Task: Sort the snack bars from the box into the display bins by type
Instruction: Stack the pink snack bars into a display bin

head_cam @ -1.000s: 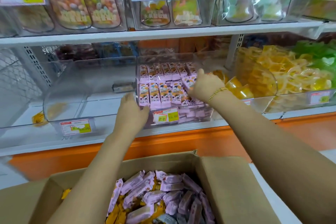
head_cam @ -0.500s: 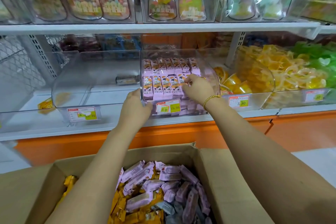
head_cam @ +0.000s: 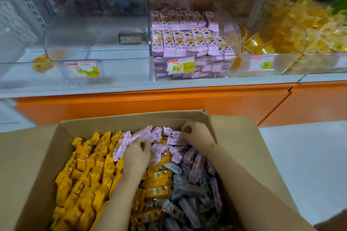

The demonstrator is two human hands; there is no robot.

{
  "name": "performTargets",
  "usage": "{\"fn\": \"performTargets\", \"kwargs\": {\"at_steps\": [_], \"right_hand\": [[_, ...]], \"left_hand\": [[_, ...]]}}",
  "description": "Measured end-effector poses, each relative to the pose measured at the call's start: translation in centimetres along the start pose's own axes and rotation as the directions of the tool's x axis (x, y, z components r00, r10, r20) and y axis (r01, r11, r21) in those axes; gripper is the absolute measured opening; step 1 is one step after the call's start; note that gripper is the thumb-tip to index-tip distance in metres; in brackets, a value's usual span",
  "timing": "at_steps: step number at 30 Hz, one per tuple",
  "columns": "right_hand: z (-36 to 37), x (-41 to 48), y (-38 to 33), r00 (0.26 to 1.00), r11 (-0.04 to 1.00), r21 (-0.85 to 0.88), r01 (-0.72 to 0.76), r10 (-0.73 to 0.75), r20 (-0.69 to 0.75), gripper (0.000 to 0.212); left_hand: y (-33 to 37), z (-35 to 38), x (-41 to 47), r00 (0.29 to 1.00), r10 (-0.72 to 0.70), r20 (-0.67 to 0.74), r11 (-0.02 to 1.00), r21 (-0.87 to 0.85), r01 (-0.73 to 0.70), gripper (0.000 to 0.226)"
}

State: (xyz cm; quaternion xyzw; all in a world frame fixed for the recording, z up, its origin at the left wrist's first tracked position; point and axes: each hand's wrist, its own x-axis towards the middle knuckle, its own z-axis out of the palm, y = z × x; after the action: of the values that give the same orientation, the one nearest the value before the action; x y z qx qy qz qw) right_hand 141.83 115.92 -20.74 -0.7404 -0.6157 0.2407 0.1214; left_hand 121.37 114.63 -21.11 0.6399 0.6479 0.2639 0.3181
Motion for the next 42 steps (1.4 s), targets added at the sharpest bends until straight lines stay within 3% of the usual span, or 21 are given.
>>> {"fn": "performTargets", "kwargs": {"at_steps": [2, 4, 7, 9, 12, 18, 24, 25, 26, 27, 28, 30, 32, 35, 38, 40, 42], "right_hand": [[3.7, 0.1, 1.9, 0.971, 0.994, -0.108, 0.023, 0.003, 0.24, 0.041], [5.8, 0.1, 2.7, 0.924, 0.995, -0.08, 0.052, -0.018, 0.381, 0.054], [7.5, 1.5, 4.1, 0.854, 0.976, -0.078, 0.203, -0.138, 0.501, 0.067], [8.4, 2.7, 5.6, 0.82, 0.957, -0.114, 0.267, -0.163, 0.548, 0.079], [9.2, 3.4, 6.8, 0.837, 0.971, -0.075, 0.228, -0.156, 0.525, 0.076], [10.2, 3.5, 6.5, 0.841, 0.936, -0.116, 0.333, -0.239, 0.486, 0.071], [6.3, 1.7, 3.4, 0.833, 0.891, -0.121, 0.437, -0.35, 0.429, 0.07], [5.1, 1.2, 2.2, 0.833, 0.892, -0.091, 0.442, -0.37, 0.411, 0.07], [3.9, 0.7, 1.0, 0.829, 0.888, -0.055, 0.456, -0.402, 0.39, 0.07], [2.6, 0.1, -0.1, 0.819, 0.876, -0.016, 0.481, -0.443, 0.365, 0.07], [1.3, -0.7, -1.1, 0.809, 0.862, 0.026, 0.506, -0.484, 0.334, 0.069], [-1.4, -2.6, -2.5, 0.806, 0.846, 0.099, 0.524, -0.53, 0.262, 0.069], [-4.0, -4.5, -3.0, 0.801, 0.825, 0.143, 0.547, -0.565, 0.198, 0.071], [-7.4, -7.3, -2.8, 0.769, 0.795, 0.177, 0.58, -0.606, 0.202, 0.069], [-9.6, -9.4, -2.2, 0.813, 0.823, 0.398, 0.405, -0.523, 0.255, 0.059], [-10.4, -10.5, -2.2, 0.863, 0.819, 0.504, 0.274, -0.441, 0.248, 0.039], [-10.3, -11.0, -2.7, 0.92, 0.84, 0.484, 0.245, -0.359, 0.156, 0.01]], "left_hand": [[-3.3, 2.2, -1.6, 0.991, -0.062, 0.121, 0.997, 0.055, 0.056, 0.012], [-5.7, 3.5, -3.0, 0.976, -0.105, 0.19, 0.991, 0.105, 0.086, 0.025], [-7.5, 4.1, -4.3, 0.943, -0.192, 0.272, 0.965, 0.228, 0.131, 0.05], [-8.4, 4.3, -4.3, 0.945, -0.176, 0.277, 0.973, 0.195, 0.124, 0.056], [-8.8, 4.5, -3.9, 0.948, -0.172, 0.269, 0.979, 0.155, 0.134, 0.057], [-8.2, 5.0, -4.3, 0.936, -0.238, 0.261, 0.97, 0.111, 0.215, 0.055], [-5.5, 4.5, -5.1, 0.893, -0.405, 0.197, 0.903, -0.066, 0.424, 0.038], [-4.6, 4.5, -5.0, 0.834, -0.484, 0.264, 0.822, -0.19, 0.537, 0.032], [-3.3, 4.3, -4.8, 0.735, -0.542, 0.408, 0.648, -0.354, 0.674, 0.032], [-1.8, 3.9, -4.7, 0.63, -0.509, 0.587, 0.416, -0.473, 0.777, 0.039], [-0.3, 3.4, -4.7, 0.568, -0.419, 0.709, 0.229, -0.523, 0.821, 0.049], [2.1, 2.2, -4.6, 0.586, -0.251, 0.771, 0.041, -0.596, 0.802, 0.052], [4.1, 1.1, -4.6, 0.666, -0.186, 0.722, -0.035, -0.683, 0.73, 0.034], [6.1, 0.4, -5.3, 0.718, -0.151, 0.679, 0.022, -0.724, 0.689, 0.02], [7.0, 0.7, -6.4, 0.743, -0.135, 0.655, 0.084, -0.74, 0.667, 0.015], [7.5, 0.7, -7.0, 0.778, -0.117, 0.617, 0.184, -0.757, 0.627, 0.014], [7.9, 0.6, -7.5, 0.822, -0.095, 0.561, 0.279, -0.778, 0.563, 0.016]]}}
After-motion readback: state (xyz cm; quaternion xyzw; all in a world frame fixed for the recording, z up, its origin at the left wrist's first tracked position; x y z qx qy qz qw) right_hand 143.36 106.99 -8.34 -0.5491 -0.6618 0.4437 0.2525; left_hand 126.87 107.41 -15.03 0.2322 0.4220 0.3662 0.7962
